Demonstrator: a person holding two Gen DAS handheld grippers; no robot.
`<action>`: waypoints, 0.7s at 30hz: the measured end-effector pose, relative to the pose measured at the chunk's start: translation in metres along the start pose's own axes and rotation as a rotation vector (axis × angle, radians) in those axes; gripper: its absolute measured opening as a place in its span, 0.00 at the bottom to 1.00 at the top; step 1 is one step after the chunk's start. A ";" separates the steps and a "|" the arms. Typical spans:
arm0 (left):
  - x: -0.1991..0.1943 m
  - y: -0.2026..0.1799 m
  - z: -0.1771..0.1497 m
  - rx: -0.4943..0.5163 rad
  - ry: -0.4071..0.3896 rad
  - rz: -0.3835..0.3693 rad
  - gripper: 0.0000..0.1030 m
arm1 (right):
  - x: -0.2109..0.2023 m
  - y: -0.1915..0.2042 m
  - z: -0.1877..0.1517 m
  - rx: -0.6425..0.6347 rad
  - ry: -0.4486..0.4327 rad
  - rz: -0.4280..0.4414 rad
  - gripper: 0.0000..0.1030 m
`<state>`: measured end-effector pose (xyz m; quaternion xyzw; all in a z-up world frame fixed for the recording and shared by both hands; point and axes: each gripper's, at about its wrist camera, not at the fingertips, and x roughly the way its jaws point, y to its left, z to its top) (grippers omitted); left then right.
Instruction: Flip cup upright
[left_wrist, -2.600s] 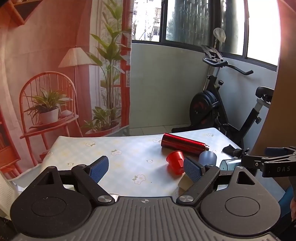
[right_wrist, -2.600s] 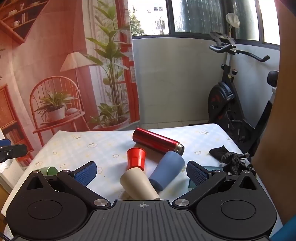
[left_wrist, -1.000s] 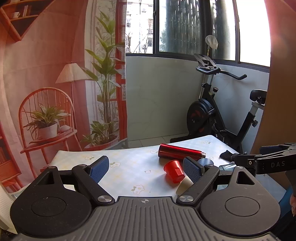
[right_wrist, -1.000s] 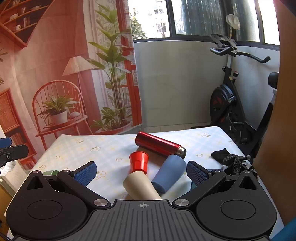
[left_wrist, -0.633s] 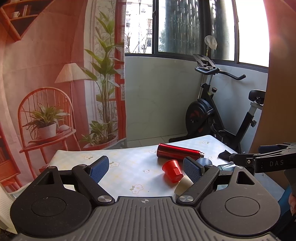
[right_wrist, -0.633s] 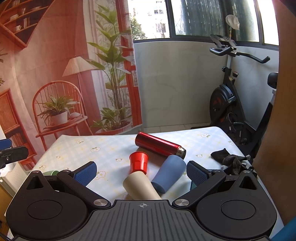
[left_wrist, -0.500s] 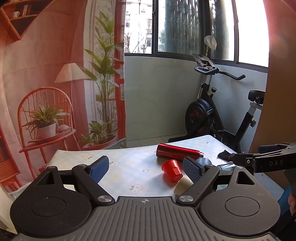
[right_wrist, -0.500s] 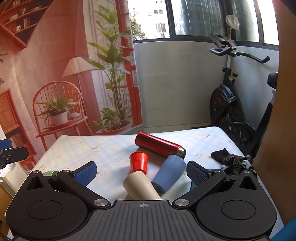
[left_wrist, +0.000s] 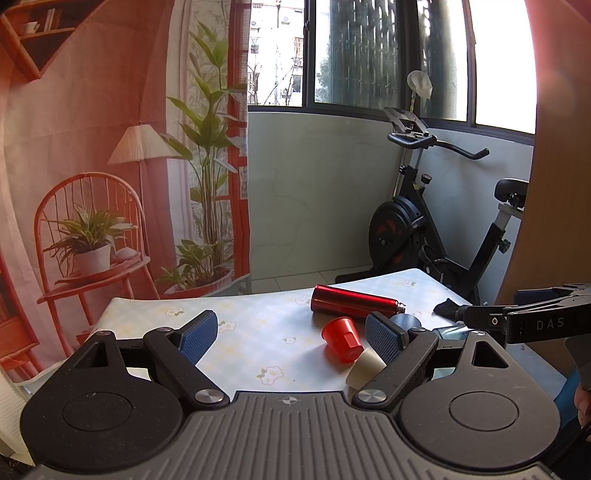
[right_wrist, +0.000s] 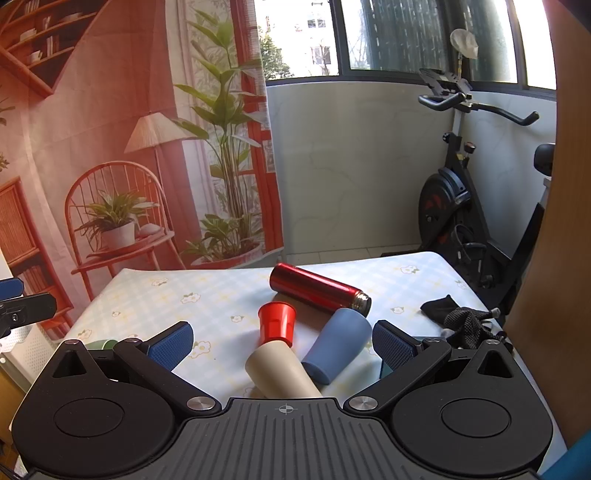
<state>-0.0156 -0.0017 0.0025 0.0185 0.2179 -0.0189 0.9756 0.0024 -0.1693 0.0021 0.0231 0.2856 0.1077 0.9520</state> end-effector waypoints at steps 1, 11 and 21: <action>0.000 0.000 0.000 0.000 0.000 0.000 0.86 | 0.000 0.000 0.000 0.000 -0.001 0.001 1.00; 0.005 0.001 -0.001 -0.012 0.017 -0.008 0.86 | -0.001 -0.003 0.000 0.001 -0.012 0.000 1.00; 0.034 0.021 -0.007 -0.157 0.032 -0.006 0.86 | 0.015 -0.070 -0.010 -0.015 -0.057 -0.163 1.00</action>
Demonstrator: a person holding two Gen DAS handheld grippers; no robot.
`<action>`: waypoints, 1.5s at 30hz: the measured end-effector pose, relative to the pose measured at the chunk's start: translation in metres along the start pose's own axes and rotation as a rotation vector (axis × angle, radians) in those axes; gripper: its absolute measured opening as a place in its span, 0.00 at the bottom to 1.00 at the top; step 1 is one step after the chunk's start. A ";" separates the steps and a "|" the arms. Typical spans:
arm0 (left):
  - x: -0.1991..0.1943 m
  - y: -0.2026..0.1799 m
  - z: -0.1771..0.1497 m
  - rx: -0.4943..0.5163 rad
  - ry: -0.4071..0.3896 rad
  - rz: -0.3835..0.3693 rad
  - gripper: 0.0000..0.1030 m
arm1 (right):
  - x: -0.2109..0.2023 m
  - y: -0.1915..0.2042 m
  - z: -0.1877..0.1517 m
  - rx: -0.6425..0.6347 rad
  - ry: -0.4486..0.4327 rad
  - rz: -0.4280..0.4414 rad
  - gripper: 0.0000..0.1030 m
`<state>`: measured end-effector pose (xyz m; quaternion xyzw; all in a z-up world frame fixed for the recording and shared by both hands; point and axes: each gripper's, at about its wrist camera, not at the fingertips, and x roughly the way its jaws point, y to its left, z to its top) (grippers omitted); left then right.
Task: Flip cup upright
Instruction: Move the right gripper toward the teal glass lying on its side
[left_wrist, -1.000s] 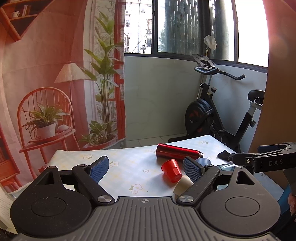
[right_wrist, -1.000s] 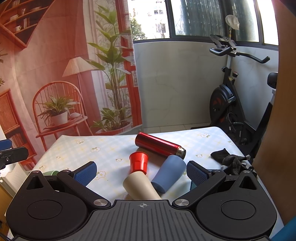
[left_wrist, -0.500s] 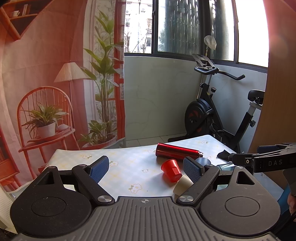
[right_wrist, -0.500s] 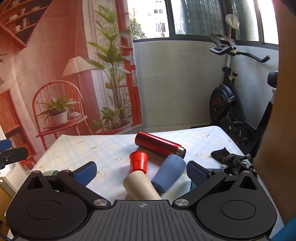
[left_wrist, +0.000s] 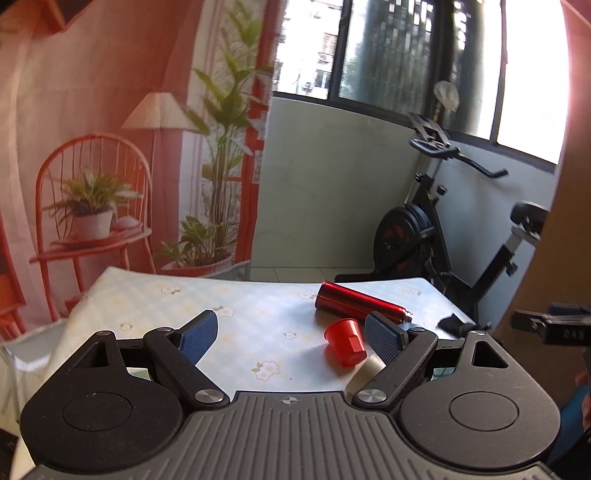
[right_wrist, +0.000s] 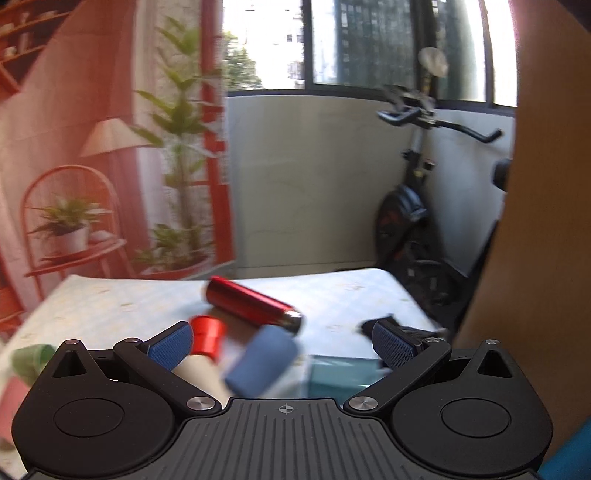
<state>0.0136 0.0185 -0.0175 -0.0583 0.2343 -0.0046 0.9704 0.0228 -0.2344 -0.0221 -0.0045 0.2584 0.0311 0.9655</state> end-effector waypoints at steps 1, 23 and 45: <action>0.004 0.001 -0.001 -0.009 0.004 0.000 0.86 | 0.007 -0.008 -0.004 -0.005 0.004 -0.010 1.00; 0.074 0.003 -0.018 -0.029 0.122 0.044 0.85 | 0.154 -0.043 -0.064 0.003 0.171 -0.058 0.99; 0.074 0.007 -0.022 -0.053 0.140 0.045 0.85 | 0.146 -0.046 -0.070 0.234 0.286 0.007 0.99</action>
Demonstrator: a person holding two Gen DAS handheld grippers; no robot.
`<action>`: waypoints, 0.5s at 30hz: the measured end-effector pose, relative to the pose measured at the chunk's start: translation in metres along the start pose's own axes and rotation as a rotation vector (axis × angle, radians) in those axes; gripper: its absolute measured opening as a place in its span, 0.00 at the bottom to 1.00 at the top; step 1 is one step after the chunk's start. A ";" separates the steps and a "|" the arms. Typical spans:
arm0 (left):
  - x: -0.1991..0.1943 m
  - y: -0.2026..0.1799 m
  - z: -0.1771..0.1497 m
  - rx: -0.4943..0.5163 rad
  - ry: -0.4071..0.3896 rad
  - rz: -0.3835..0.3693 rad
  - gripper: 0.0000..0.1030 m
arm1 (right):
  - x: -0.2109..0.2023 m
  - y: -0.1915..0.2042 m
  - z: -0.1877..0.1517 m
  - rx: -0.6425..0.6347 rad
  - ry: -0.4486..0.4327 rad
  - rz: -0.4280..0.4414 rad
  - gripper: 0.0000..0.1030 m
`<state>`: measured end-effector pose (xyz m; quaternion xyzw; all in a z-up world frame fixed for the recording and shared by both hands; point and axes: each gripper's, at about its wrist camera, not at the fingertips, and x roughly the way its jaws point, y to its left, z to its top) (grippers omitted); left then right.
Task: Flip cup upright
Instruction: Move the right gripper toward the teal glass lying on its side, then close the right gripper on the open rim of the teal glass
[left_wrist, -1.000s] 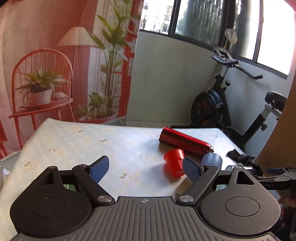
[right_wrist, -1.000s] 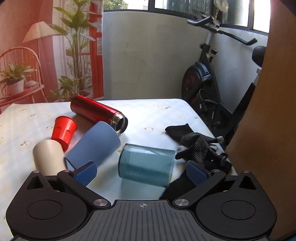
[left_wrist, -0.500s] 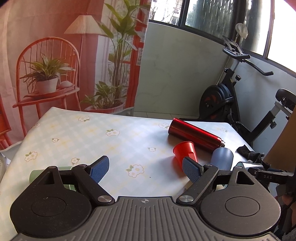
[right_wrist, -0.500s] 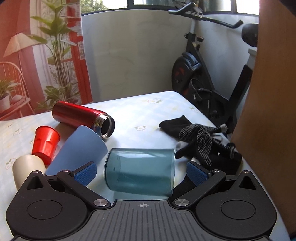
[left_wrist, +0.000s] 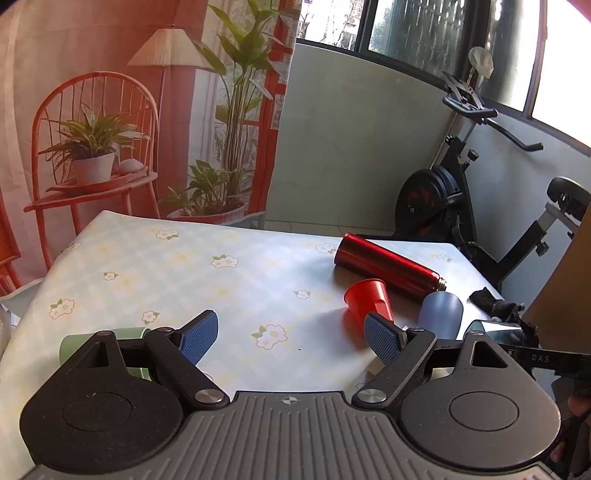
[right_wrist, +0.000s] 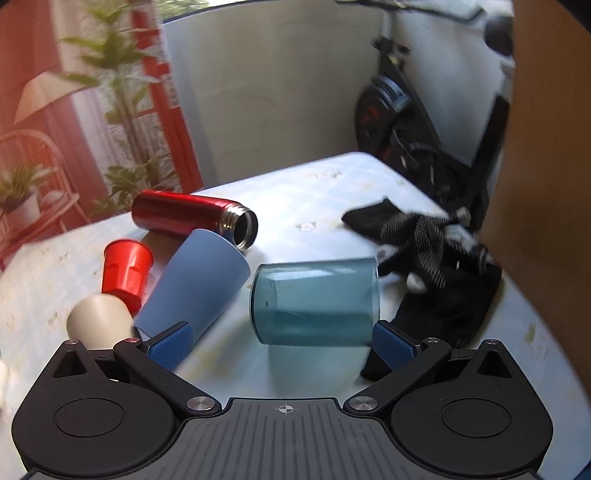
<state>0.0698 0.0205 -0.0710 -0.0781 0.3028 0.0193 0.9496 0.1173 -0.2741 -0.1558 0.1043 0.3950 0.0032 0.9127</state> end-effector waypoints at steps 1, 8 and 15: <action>0.000 0.000 0.000 -0.002 -0.003 -0.003 0.85 | 0.001 -0.002 0.002 0.042 0.005 0.015 0.99; 0.009 -0.005 0.006 0.049 -0.011 -0.025 0.85 | 0.014 -0.015 0.021 0.333 0.079 0.018 0.99; 0.029 -0.015 0.012 0.083 -0.036 -0.062 0.85 | 0.027 -0.036 0.035 0.692 0.135 0.001 0.99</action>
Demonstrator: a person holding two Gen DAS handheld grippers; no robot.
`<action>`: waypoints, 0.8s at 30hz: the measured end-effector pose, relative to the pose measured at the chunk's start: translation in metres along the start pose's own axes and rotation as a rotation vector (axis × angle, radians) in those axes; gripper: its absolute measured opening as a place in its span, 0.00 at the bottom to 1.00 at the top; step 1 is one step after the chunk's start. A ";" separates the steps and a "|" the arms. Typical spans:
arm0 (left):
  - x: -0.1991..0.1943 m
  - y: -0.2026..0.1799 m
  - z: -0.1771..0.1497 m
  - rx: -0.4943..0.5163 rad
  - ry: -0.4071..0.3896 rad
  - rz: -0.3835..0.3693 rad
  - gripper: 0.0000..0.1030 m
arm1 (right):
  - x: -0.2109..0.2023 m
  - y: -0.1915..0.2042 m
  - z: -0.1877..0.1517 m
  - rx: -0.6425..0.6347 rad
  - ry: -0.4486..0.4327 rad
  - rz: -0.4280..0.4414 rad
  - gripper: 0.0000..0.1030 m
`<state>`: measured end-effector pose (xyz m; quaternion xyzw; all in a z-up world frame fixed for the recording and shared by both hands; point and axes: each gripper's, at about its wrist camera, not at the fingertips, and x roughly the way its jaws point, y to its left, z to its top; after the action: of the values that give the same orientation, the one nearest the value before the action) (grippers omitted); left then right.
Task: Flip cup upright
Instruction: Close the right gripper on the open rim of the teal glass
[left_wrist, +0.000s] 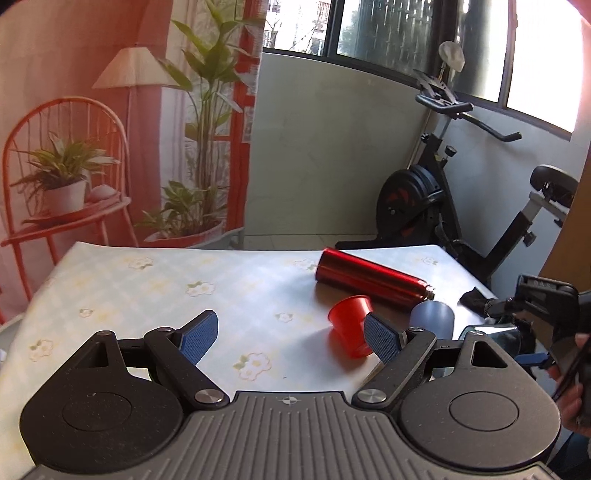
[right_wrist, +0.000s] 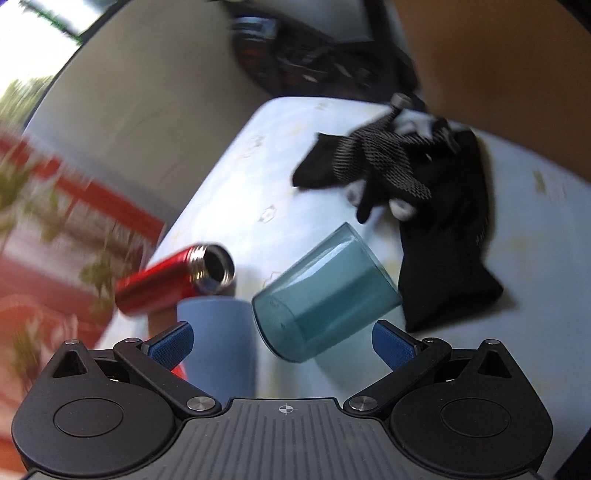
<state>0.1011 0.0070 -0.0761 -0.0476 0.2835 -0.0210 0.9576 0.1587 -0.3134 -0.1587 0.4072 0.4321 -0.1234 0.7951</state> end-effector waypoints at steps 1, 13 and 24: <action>0.002 0.000 -0.001 -0.008 -0.001 -0.009 0.85 | 0.003 -0.001 0.002 0.047 0.010 -0.009 0.99; 0.010 0.018 -0.012 -0.102 -0.008 -0.043 0.85 | 0.045 -0.001 0.009 0.308 -0.005 -0.160 0.92; 0.009 0.025 -0.014 -0.153 -0.009 -0.041 0.85 | 0.059 0.004 0.007 0.222 -0.029 -0.192 0.78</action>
<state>0.1017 0.0298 -0.0953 -0.1264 0.2790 -0.0189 0.9518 0.1998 -0.3071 -0.2007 0.4477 0.4414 -0.2518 0.7357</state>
